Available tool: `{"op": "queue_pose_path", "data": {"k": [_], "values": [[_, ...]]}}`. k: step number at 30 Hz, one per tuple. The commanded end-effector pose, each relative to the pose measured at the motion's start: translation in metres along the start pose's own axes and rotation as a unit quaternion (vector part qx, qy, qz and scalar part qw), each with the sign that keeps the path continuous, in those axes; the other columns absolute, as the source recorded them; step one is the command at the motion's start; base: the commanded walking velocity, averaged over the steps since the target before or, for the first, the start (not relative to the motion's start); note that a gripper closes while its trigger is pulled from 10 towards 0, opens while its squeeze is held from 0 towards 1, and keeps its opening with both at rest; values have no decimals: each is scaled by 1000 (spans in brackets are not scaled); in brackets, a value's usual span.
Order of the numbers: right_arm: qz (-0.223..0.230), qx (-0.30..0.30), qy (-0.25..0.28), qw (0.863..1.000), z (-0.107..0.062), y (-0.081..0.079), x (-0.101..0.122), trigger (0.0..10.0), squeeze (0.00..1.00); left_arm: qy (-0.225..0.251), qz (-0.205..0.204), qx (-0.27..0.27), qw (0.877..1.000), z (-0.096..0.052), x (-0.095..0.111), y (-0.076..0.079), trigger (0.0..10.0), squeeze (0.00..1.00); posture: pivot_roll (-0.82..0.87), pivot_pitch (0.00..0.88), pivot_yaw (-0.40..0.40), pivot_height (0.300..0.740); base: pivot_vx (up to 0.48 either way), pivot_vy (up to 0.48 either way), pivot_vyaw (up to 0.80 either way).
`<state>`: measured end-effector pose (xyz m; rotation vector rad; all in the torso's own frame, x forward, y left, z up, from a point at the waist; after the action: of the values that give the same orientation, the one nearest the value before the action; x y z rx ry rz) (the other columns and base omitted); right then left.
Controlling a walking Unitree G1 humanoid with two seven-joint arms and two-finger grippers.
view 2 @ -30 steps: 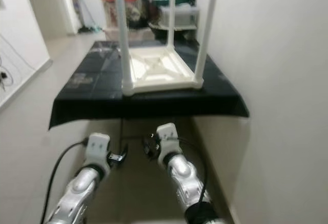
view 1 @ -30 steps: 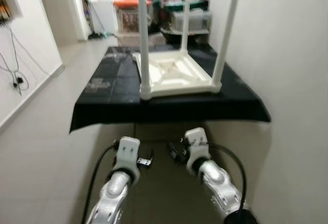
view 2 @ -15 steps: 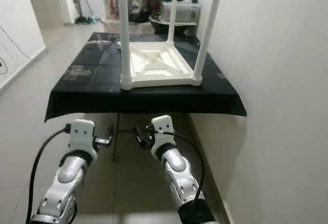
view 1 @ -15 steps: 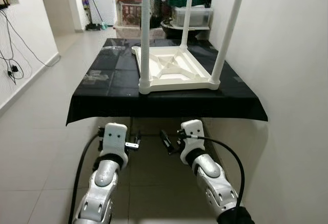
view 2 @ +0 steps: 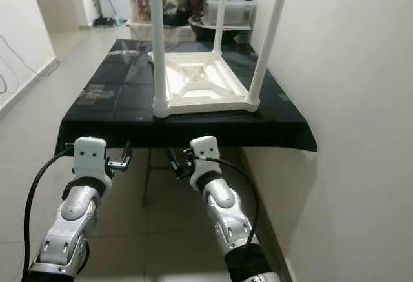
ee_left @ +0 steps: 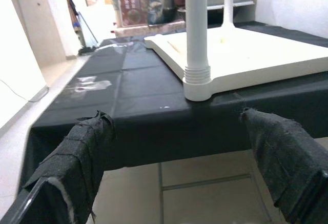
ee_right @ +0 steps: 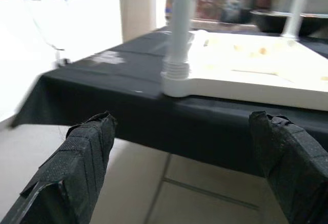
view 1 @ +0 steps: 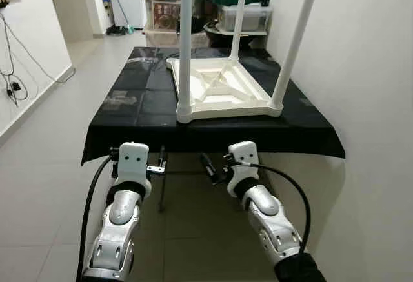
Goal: Building children table
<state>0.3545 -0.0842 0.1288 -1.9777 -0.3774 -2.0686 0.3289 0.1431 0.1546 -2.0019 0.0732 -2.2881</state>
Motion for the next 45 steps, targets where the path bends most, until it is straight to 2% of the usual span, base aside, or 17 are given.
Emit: {"op": "queue_pose_path", "data": {"k": [1,6,13,16,18,19,20,21,24,25,28,30,34,40,45], "values": [[-8,6,-6,1000,0,-3,0,10000,0,-5,6,3,1000,0,-1,0,10000,0,85,0,-63,740,304,0,556],[-7,9,-5,1000,-1,-7,0,10000,0,-3,7,9,1000,-1,0,-1,10000,0,86,0,-62,740,308,0,320],[2,2,-6,1000,-1,-2,0,10000,0,-2,7,11,1000,0,2,-2,10000,0,84,0,-62,740,306,0,0],[-8,37,-7,999,-5,-10,-2,10000,0,-2,4,2,1000,-4,2,1,10000,0,81,0,-59,740,305,0,0],[-17,55,-9,998,-9,-18,-4,10000,0,-2,-13,-20,1000,-9,4,8,10000,0,76,0,-57,740,307,0,538],[-7,62,-6,998,-12,-22,-4,10000,0,-2,-13,-31,999,-15,5,11,10000,0,76,0,-57,740,311,0,0],[-7,62,-6,998,-12,-22,-4,10000,0,-2,-13,-31,999,-15,5,11,10000,0,76,0,-57,740,311,0,0],[10,60,-4,998,-17,-23,-3,10000,0,-6,-10,-43,999,-25,4,16,10000,0,75,0,-49,740,304,0,0],[19,49,-4,999,-19,-21,-3,10000,0,-12,-9,-49,999,-33,3,19,10000,0,76,0,-50,740,304,0,0],[20,37,-9,999,-22,-17,-5,10000,0,-19,-10,-52,998,-42,0,19,10000,0,76,0,-45,740,307,0,0],[22,32,-9,999,-23,-15,-6,10000,0,-22,-6,-50,998,-47,-2,17,10000,0,80,0,-52,740,307,0,0],[22,21,-6,1000,-26,-11,-4,10000,0,-29,0,-40,999,-52,-5,9,10000,0,81,0,-49,740,307,0,0],[17,-46,11,999,-38,11,5,10000,0,-43,10,-9,999,-65,-9,-12,10000,0,88,0,-58,740,304,0,0],[2,-96,18,995,-49,29,8,10000,0,-55,15,26,998,-73,-13,-29,10000,0,86,0,-61,740,306,0,0],[-7,-95,21,995,-46,31,10,10000,0,-55,13,31,998,-71,-12,-30,10000,0,91,0,-66,740,304,0,0]]}}
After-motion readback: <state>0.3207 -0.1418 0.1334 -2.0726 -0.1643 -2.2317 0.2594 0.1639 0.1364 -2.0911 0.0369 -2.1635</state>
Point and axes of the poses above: a point about 5 cm out from each wrist's last joint towards the gripper, its own z axis pointing out of the wrist towards the gripper, its own x axis along the axis of the wrist's last joint, y = z × x, the point moved 3 cm from there along z, pointing out of the wrist towards the gripper, and after that the axes turned 1 degree about z, right-handed, at the moved point
